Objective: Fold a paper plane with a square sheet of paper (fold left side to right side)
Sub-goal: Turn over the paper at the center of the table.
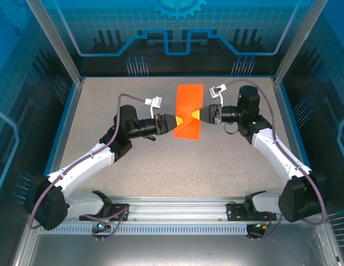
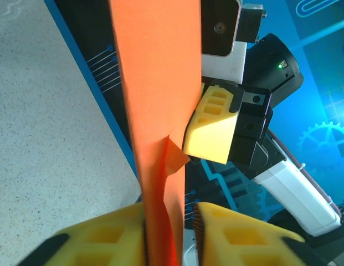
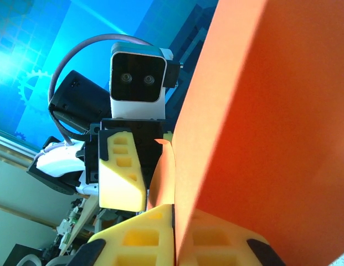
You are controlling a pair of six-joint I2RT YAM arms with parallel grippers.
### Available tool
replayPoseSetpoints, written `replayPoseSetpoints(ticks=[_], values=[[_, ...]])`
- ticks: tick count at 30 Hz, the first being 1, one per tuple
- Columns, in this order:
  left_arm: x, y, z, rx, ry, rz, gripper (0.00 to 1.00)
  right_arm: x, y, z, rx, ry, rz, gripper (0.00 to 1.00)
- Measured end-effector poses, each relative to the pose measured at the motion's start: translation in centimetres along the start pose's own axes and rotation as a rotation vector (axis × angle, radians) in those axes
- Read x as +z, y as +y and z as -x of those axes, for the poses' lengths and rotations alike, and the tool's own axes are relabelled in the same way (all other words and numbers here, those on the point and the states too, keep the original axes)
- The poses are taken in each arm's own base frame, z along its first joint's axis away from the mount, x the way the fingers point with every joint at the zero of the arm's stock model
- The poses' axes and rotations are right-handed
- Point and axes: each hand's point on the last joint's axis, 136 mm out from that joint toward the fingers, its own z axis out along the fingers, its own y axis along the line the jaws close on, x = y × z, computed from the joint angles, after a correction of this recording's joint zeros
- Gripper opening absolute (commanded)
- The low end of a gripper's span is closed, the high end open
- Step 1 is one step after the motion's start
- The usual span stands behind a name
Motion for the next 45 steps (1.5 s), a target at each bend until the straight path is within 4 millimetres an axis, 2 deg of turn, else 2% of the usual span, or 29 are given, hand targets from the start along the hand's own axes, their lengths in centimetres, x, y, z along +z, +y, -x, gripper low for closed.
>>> replayPoseSetpoints(ticks=[3,7,13,16,19,22,24,27,30,35,39,45], values=[[0.1,0.4,-0.2,-0.003,0.007,0.014,0.16,0.0,-0.3,-0.1,0.009,0.000,-0.011,0.22],[0.1,1.9,-0.6,-0.016,0.015,0.071,0.15,-0.1,-1.1,-0.5,0.020,0.005,-0.043,0.35],[-0.2,5.6,-2.4,0.004,0.048,0.300,0.11,-1.6,-4.7,-1.4,0.069,0.001,-0.231,0.57],[-0.1,6.5,-3.4,0.084,0.079,0.473,0.07,-3.8,-8.0,-1.8,0.100,-0.013,-0.453,0.65],[-0.2,7.4,-4.2,0.171,0.108,0.667,0.03,-6.9,-11.7,-3.2,0.153,-0.006,-0.706,0.70],[-0.9,9.8,-5.0,0.236,0.153,0.901,0.00,-10.6,-15.0,-5.1,0.233,0.000,-0.904,0.74],[-1.8,12.0,-5.7,0.276,0.201,1.091,0.00,-12.9,-17.1,-7.0,0.306,0.001,-0.999,0.77],[-2.9,14.8,-6.4,0.335,0.275,1.360,0.00,-15.1,-19.1,-10.1,0.397,0.016,-1.094,0.78],[-2.9,16.7,-6.9,0.402,0.336,1.572,0.00,-16.4,-19.6,-11.6,0.430,0.015,-1.147,0.79],[-2.6,19.7,-7.9,0.472,0.439,1.784,0.00,-18.2,-19.4,-11.7,0.443,-0.055,-1.197,0.83],[-1.8,21.6,-8.7,0.483,0.511,1.845,0.00,-19.2,-19.9,-12.9,0.484,-0.072,-1.223,0.83],[0.7,23.5,-10.2,0.451,0.581,1.818,0.12,-19.4,-20.3,-13.6,0.499,-0.072,-1.233,0.83]])
